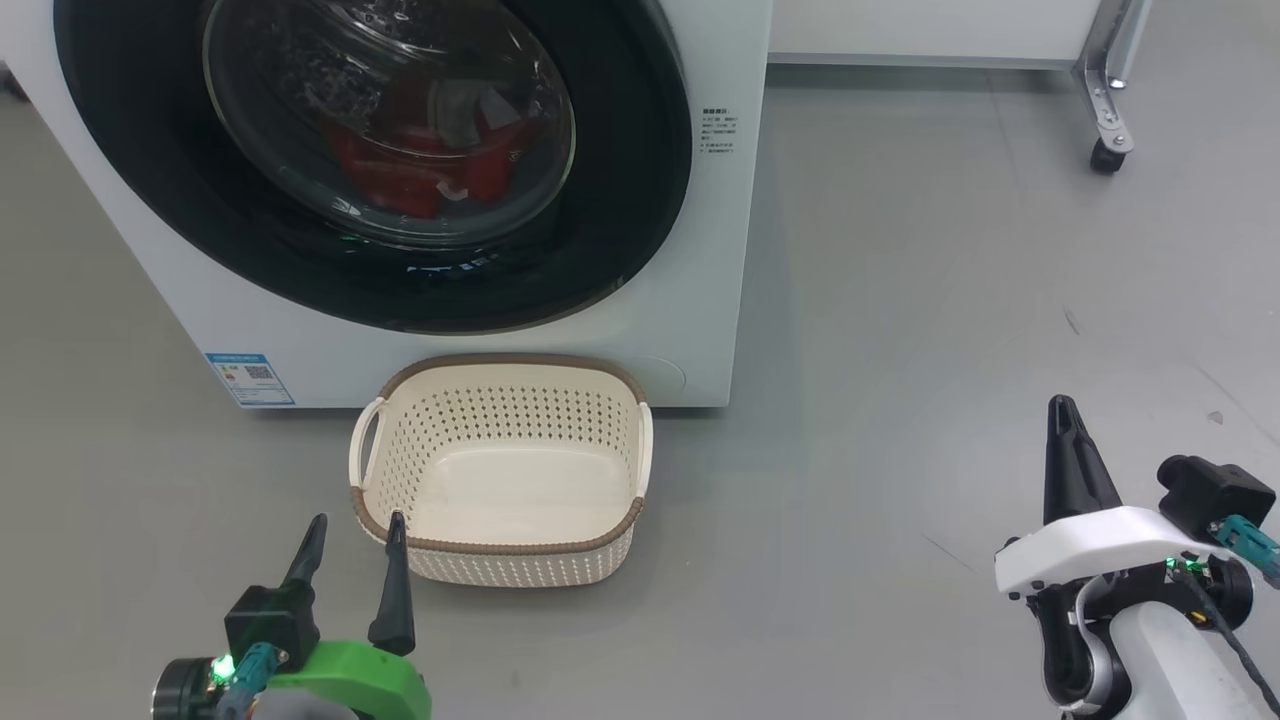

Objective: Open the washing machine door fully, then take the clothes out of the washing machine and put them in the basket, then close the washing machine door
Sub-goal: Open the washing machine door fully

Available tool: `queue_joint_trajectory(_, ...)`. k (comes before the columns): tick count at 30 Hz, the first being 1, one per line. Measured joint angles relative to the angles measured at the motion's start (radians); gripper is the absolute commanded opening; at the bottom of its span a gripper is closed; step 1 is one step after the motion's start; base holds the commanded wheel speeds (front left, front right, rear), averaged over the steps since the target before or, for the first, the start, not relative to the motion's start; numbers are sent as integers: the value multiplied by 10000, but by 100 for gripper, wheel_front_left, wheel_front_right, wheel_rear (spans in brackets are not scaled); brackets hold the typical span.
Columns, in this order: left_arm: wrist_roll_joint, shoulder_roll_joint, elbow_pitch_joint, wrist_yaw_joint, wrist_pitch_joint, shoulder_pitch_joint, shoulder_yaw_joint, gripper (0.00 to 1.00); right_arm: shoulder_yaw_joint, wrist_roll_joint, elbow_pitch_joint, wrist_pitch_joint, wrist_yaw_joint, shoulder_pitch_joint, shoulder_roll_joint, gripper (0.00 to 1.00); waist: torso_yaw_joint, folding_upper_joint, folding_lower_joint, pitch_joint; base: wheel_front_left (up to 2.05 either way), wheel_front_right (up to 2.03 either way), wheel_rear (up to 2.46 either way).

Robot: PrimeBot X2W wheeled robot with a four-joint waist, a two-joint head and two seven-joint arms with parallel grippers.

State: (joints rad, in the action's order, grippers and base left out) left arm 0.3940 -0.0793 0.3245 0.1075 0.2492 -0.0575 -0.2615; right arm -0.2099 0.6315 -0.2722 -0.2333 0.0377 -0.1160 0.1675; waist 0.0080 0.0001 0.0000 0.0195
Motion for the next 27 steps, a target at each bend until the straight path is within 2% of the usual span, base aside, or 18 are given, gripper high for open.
queue_joint_trajectory(6,-90,42,-4,-115,0,-251,-77,100,706,1398,94,107,-355,-132,-384,0,269,0,0,251,0,0,0)
queue_joint_trajectory(11,-161,79,-17,-127,0,-441,-209,100,1705,3434,234,621,-775,-514,-790,0,545,0,0,496,0,0,0)
queue_joint_trajectory(14,-174,123,-63,-205,0,-510,-353,100,2207,4552,238,1158,-926,-767,-805,0,728,0,0,675,0,0,0)
queue_joint_trajectory(20,-176,245,-201,-219,0,-822,-464,100,2840,5994,366,2284,-972,-1631,-623,0,1133,0,0,1143,0,0,0)
queue_joint_trajectory(25,-178,268,-291,-219,0,-989,-587,100,3062,6096,625,2955,-861,-2611,167,0,1496,0,0,1603,0,0,0)
queue_joint_trajectory(27,-178,290,-376,-219,0,-1111,-629,100,3166,6276,704,3208,-679,-3010,278,0,1647,0,0,1792,0,0,0)
